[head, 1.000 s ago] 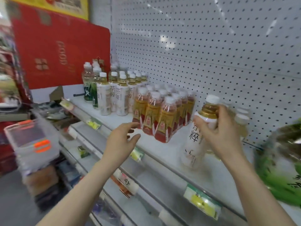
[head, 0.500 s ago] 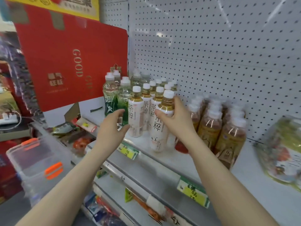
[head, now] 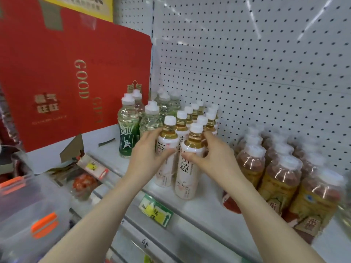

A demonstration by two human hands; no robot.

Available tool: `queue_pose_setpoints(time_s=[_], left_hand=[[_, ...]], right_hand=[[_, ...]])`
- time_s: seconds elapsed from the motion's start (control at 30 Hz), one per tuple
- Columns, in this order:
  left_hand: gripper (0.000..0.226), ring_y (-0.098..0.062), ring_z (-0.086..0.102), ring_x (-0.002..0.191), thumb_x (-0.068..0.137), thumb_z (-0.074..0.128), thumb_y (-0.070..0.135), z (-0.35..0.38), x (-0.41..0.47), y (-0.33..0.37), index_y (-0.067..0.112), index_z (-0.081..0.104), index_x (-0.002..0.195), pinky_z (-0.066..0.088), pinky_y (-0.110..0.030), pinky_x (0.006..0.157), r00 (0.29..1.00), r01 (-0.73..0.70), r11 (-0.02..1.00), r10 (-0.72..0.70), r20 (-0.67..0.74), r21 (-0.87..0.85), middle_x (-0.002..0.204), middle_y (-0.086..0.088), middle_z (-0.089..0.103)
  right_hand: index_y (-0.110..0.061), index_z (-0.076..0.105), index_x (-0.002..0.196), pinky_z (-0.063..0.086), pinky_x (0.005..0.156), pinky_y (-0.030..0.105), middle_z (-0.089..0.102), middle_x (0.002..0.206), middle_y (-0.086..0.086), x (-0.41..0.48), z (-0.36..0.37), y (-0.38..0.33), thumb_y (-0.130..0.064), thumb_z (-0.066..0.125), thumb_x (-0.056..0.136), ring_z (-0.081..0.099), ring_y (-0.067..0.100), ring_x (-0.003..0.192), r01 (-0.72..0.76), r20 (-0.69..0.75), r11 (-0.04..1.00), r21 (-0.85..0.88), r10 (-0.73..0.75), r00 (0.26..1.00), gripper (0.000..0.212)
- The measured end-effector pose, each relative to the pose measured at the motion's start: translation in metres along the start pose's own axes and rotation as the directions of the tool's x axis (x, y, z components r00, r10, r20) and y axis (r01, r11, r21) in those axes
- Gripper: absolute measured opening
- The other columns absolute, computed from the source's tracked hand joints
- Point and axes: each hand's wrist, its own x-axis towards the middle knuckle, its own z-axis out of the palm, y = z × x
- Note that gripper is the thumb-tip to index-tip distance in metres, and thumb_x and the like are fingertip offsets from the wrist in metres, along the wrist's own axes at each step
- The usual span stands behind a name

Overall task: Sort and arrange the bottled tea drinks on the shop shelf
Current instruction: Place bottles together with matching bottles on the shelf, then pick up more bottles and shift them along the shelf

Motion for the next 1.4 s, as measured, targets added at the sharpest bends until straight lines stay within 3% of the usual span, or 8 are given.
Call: queue_pose_setpoints(time_s=[0.33,0.43,0.57,0.87,0.97,1.07,1.23,1.4], left_hand=[[0.072,-0.008,0.049,0.122,0.084,0.068,0.044,-0.016,0.001,-0.03,0.026,0.041,0.148,0.048,-0.036,0.103,0.974,-0.206,0.977,0.211,0.08,-0.063,0.141,0.008,0.046],[0.053,0.007,0.049,0.103,0.086,0.067,0.034,-0.044,0.016,-0.05,0.027,0.055,0.137,0.05,-0.029,0.096,0.96,-0.277,0.95,0.28,-0.001,-0.147,0.131,0.015,0.048],[0.043,-0.014,0.055,0.112,0.091,0.065,0.03,-0.082,0.07,-0.08,0.023,0.057,0.133,0.046,-0.034,0.097,0.954,-0.291,0.948,0.276,-0.117,-0.133,0.128,0.002,0.054],[0.031,-0.024,0.06,0.115,0.095,0.059,0.029,-0.085,0.218,-0.106,0.02,0.065,0.125,0.044,-0.032,0.092,0.992,0.014,0.938,0.031,0.124,-0.347,0.12,-0.002,0.067],[0.04,-0.022,0.058,0.118,0.091,0.067,0.019,-0.079,0.25,-0.114,0.016,0.061,0.131,0.046,-0.033,0.092,0.91,0.204,0.901,-0.03,0.414,-0.382,0.131,-0.004,0.062],[0.051,-0.021,0.053,0.124,0.083,0.076,0.011,-0.07,0.263,-0.116,0.02,0.061,0.131,0.044,-0.037,0.101,0.822,0.164,0.968,-0.029,0.568,-0.189,0.135,-0.004,0.058],[0.043,-0.019,0.062,0.111,0.076,0.082,0.021,-0.049,0.28,-0.127,0.029,0.07,0.117,0.05,-0.044,0.098,0.886,0.065,0.992,-0.009,0.463,-0.106,0.123,0.001,0.068],[0.048,-0.017,0.067,0.101,0.071,0.085,0.031,-0.023,0.296,-0.12,0.026,0.07,0.117,0.053,-0.039,0.091,0.924,0.005,0.996,0.029,0.381,-0.088,0.111,0.004,0.072]], right_hand=[[-0.031,0.053,0.121,0.049,0.081,0.026,0.059,0.112,-0.019,0.005,-0.001,-0.032,-0.071,0.068,0.066,0.059,0.003,0.097,-0.18,0.021,0.979,-0.097,0.183,0.983,0.069],[-0.028,0.05,0.122,0.051,0.077,0.029,0.059,0.103,-0.016,0.016,-0.02,-0.053,-0.076,0.057,0.067,0.06,0.002,0.087,-0.267,-0.174,0.963,-0.045,0.256,0.951,0.073],[-0.025,0.06,0.118,0.047,0.076,0.027,0.063,0.094,-0.012,0.049,-0.024,-0.081,-0.047,0.062,0.091,0.061,0.006,0.084,-0.187,-0.373,0.978,-0.088,0.142,0.917,0.035],[-0.031,0.065,0.119,0.052,0.084,0.026,0.067,0.105,-0.008,0.153,0.005,-0.094,-0.035,0.062,0.095,0.065,0.009,0.094,-0.032,0.031,0.983,-0.182,0.038,0.999,0.024],[-0.033,0.06,0.126,0.05,0.085,0.027,0.065,0.112,-0.006,0.193,0.001,-0.084,-0.035,0.062,0.095,0.064,0.007,0.09,-0.036,0.133,0.973,-0.229,0.067,0.989,0.031],[-0.034,0.053,0.136,0.048,0.085,0.027,0.061,0.12,-0.002,0.232,0.01,-0.076,-0.037,0.06,0.096,0.064,0.016,0.103,-0.044,0.239,0.958,-0.285,0.116,0.964,0.04],[-0.034,0.036,0.15,0.041,0.102,0.033,0.052,0.144,0.006,0.277,0.042,-0.066,-0.034,0.06,0.097,0.053,0.024,0.123,0.083,0.454,0.904,-0.419,0.129,0.882,0.059],[-0.025,0.054,0.14,0.04,0.093,0.03,0.061,0.134,0.004,0.297,0.048,-0.058,-0.029,0.064,0.094,0.055,0.02,0.113,0.124,0.455,0.908,-0.401,0.08,0.887,0.047]])
